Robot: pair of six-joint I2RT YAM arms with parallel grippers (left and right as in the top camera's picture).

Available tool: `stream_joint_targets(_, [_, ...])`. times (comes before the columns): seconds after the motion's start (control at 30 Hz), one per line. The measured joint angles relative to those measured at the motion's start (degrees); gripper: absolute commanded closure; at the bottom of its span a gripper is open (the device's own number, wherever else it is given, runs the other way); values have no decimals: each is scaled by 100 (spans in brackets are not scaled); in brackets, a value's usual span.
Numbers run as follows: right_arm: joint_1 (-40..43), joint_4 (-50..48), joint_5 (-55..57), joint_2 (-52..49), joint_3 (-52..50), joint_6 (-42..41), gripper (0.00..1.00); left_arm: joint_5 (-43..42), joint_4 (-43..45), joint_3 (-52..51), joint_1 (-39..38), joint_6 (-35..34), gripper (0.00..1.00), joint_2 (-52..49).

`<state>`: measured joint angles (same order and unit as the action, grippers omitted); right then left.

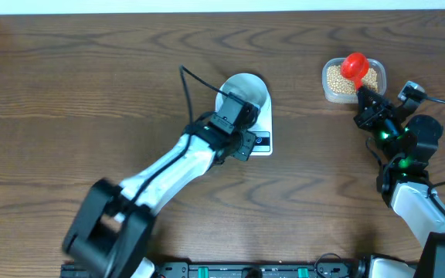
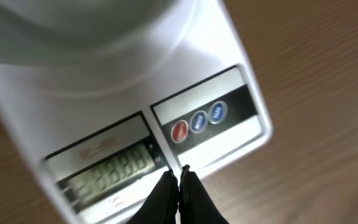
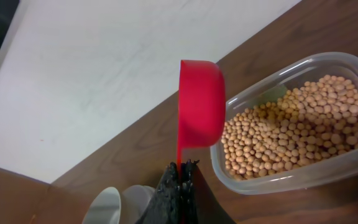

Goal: Scoop item into bowl and weigh 50g on scale
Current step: 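Lift the left gripper off the scale and pull it back left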

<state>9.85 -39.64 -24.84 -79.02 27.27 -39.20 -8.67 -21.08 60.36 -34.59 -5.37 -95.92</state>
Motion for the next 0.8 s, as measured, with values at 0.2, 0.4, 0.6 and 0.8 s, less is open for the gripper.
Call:
stream_joint_targets(0.2, [0, -17, 114, 0, 0, 0, 99, 608, -1187, 44, 146, 173, 57, 866])
stream_joint_targets(0.4, [0, -48, 153, 0, 0, 0, 99, 1003, -1550, 44, 310, 240, 2, 1180])
stream_joint_targets(0.6, [0, -149, 157, 0, 0, 0, 99, 1056, -1620, 44, 308, 240, 2, 1180])
stream_joint_targets(0.8, [0, -260, 157, 0, 0, 0, 99, 1032, -1438, 44, 350, 581, 2, 1180])
